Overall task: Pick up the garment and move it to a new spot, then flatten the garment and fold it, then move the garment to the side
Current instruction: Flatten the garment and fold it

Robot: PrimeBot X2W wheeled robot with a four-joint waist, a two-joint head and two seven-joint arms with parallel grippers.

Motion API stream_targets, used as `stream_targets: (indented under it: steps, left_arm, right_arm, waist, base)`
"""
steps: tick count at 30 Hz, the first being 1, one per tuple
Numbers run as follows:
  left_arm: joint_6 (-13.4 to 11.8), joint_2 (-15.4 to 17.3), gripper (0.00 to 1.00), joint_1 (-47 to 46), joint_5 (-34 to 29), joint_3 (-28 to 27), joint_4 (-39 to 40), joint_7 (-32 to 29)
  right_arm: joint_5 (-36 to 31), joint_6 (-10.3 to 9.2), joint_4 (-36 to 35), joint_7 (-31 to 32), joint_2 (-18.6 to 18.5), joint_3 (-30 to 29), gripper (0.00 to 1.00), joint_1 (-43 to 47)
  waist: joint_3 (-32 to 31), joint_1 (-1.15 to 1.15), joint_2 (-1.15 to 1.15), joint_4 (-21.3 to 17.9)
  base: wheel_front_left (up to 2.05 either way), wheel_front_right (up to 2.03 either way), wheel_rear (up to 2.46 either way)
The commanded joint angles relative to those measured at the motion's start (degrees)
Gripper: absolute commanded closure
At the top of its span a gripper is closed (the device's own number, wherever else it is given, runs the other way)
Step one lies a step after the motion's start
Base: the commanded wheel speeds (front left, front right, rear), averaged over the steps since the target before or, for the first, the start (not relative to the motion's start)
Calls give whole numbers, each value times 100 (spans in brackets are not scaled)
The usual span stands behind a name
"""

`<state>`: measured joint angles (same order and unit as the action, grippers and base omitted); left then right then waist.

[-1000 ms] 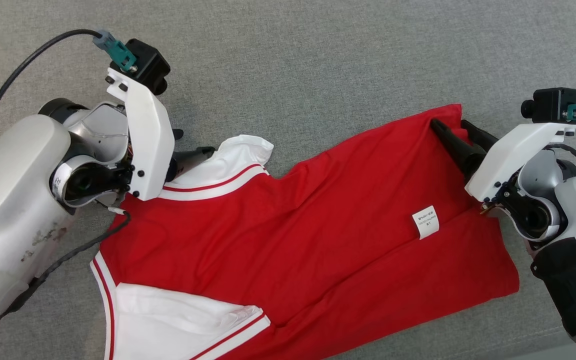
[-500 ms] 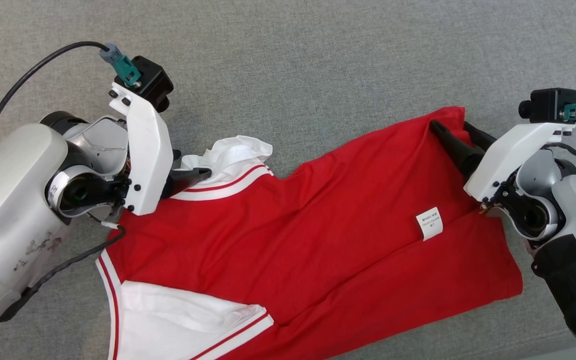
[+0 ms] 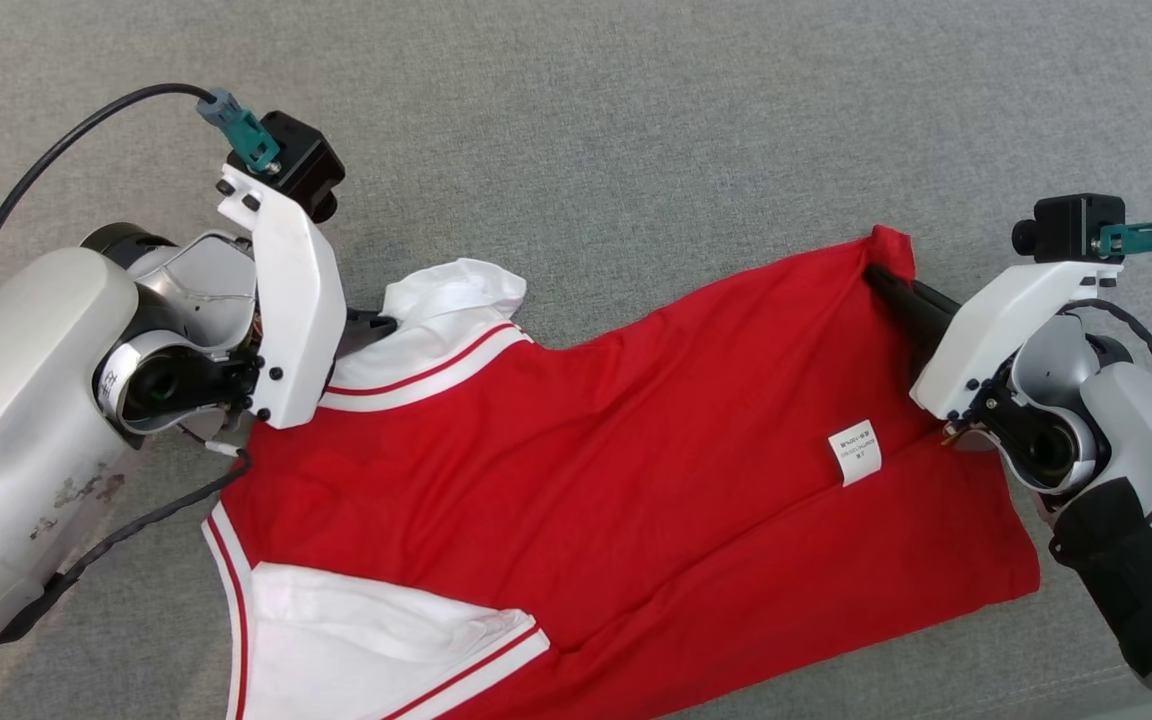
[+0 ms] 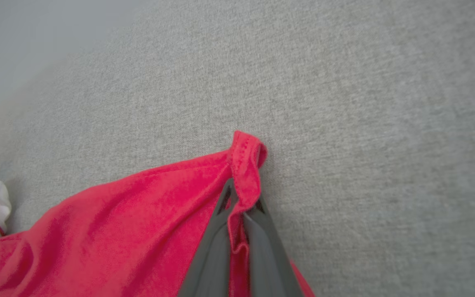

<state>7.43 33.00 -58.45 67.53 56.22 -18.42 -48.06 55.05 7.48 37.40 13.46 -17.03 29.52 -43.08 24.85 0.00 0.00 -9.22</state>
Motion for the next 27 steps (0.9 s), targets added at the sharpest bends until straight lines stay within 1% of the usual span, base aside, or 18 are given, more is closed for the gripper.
stream_targets:
  steps: [1,13,19,24,27]
  left_arm:
    - [6,-17,100,-8,-41,-27,12,87]
    - [6,33,100,32,-152,-184,-204,932]
    - [7,-14,100,18,-305,-258,-520,1572]
    - [7,-66,100,89,-211,-160,-718,1714]
    - [7,-59,100,175,-101,-54,-694,1610]
  right_arm:
    - [73,3,29,-44,-19,44,100,114]
    - [212,2,178,-760,-215,-13,100,140]
    - [238,2,374,-1001,-275,-38,100,189]
    - [200,2,540,-1203,-246,-9,100,186]
    - [245,2,544,-1223,-273,41,100,256]
  waist:
    - [-48,0,0,21]
    - [-583,0,0,161]
    - [-872,0,0,238]
    - [-1082,0,0,278]
    - [-1193,0,0,311]
  base:
    - [0,0,0]
    - [0,0,0]
    - [0,0,0]
    - [0,0,0]
    - [0,0,0]
